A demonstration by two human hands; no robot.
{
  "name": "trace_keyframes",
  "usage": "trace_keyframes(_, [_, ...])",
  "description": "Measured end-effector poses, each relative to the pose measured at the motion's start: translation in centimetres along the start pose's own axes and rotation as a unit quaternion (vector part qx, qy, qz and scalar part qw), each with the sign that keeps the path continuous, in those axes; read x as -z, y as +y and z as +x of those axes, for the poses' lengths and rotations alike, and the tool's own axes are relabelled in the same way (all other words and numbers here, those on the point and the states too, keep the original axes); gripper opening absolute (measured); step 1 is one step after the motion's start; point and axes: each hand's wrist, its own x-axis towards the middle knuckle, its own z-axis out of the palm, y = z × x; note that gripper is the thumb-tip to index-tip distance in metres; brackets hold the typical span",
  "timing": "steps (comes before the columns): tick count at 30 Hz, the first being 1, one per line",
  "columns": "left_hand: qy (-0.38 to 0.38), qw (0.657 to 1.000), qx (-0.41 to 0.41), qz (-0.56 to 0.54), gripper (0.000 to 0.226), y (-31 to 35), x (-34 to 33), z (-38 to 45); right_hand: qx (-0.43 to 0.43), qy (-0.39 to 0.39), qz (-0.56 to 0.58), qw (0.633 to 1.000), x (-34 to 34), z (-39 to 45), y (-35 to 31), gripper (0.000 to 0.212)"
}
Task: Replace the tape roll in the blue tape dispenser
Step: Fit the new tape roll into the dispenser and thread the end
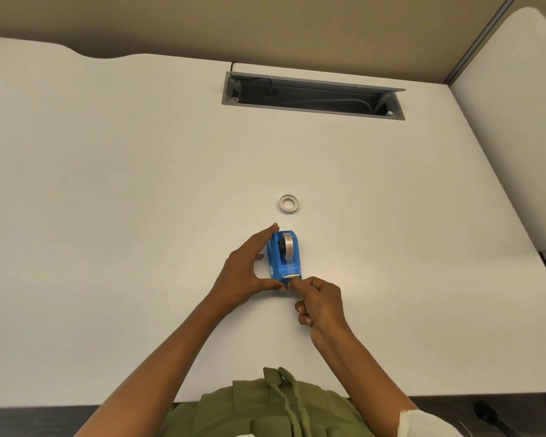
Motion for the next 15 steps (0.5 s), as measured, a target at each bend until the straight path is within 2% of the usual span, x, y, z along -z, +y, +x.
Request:
trace_keyframes(9, [-0.009, 1.000, 0.014, 0.011, 0.099, 0.2, 0.1, -0.2, 0.031, 0.012, -0.047, 0.998, 0.5, 0.3, 0.5, 0.012])
trace_keyframes(15, [-0.019, 0.999, 0.048, 0.007, 0.106, 0.1, 0.2, -0.4, 0.038, 0.011, -0.036, 0.999, 2.4, 0.2, 0.2, 0.008])
